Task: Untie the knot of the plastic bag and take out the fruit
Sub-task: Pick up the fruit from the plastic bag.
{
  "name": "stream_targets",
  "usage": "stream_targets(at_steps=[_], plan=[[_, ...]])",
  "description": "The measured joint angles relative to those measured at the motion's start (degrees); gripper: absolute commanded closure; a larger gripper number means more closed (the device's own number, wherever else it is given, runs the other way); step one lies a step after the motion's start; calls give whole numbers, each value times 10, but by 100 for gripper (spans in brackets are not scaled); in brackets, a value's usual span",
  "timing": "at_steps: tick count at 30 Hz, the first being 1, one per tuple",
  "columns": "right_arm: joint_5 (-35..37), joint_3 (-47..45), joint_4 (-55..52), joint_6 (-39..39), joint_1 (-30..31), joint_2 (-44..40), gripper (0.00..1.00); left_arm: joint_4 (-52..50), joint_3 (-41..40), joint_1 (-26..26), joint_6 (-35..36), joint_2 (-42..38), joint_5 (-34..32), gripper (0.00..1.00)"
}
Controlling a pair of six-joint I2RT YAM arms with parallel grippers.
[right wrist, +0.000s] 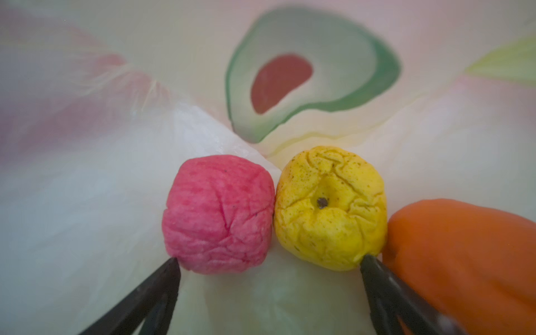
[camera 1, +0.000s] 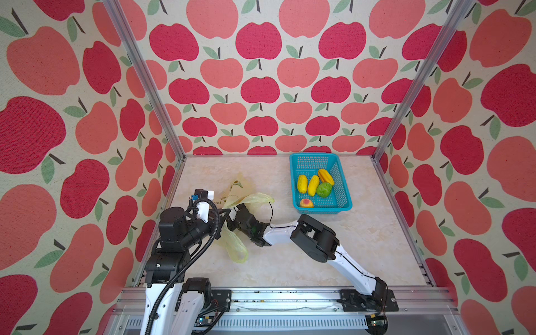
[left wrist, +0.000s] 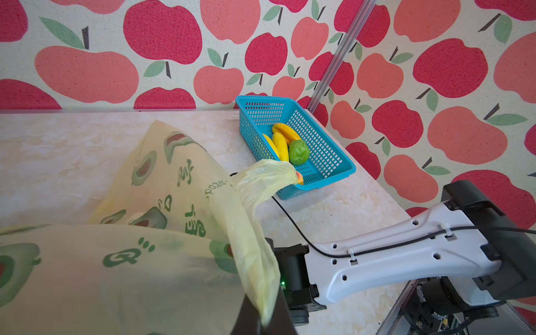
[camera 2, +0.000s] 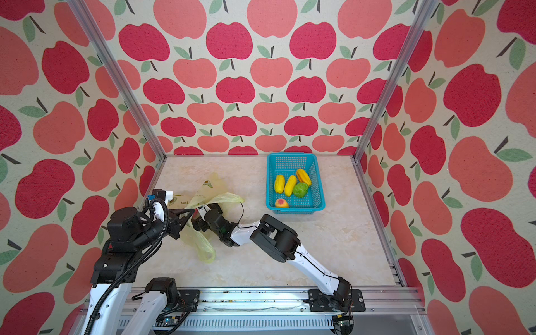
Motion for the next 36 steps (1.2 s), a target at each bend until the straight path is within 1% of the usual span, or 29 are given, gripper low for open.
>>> stream_targets(at_steps=[4,7,15,18,21,25,28,31,36], plan=[[-28,40,-5,11,0,18,1,0,0,0,0,0,0,100],[-48,49,-13,15,1,26,9,0,0,0,0,0,0,100],[-114,46,-10,2,10,28,10,0,0,0,0,0,0,100],[-120,30,2,-15,25,27,9,0,0,0,0,0,0,100],[-132,-10,20,-21,36,18,1,0,0,0,0,0,0,100],[-179,-110,98,-23,38,-13,1,0,0,0,0,0,0,100],[-197,-161,136,-27,38,-37,1,0,0,0,0,0,0,100],[-203,-160,138,-29,38,-49,1,0,0,0,0,0,0,100],[-203,-117,122,-42,43,-51,1,0,-1,0,0,0,0,100]])
